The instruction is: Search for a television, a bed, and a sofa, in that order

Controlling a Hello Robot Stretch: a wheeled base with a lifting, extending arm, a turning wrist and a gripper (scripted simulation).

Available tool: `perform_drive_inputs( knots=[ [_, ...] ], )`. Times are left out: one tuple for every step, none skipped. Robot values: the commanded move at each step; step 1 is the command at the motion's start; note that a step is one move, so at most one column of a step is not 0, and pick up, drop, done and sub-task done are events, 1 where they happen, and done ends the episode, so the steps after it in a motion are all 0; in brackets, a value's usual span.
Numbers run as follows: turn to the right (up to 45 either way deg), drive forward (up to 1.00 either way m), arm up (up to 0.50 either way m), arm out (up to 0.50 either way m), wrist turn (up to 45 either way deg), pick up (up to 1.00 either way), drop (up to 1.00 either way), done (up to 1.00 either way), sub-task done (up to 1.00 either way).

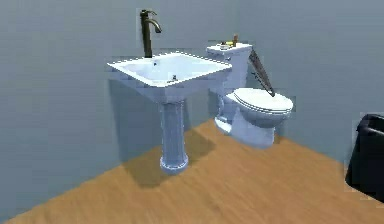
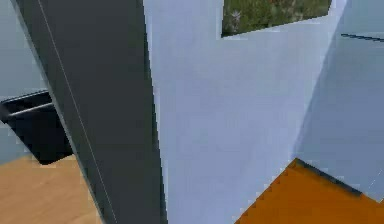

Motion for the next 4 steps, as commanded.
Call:
perform_drive_inputs(
  knots=[
    [0.0,0.6,0.0,0.0,0.0,0.0,0.0,0.0,0.0],
    [45.0,0.0,0.0,0.0,0.0,0.0,0.0,0.0,0.0],
    [33.0,0.0,0.0,0.0,0.0,0.0,0.0,0.0,0.0],
    [0.0,0.5,0.0,0.0,0.0,0.0,0.0,0.0,0.0]
  ],
)
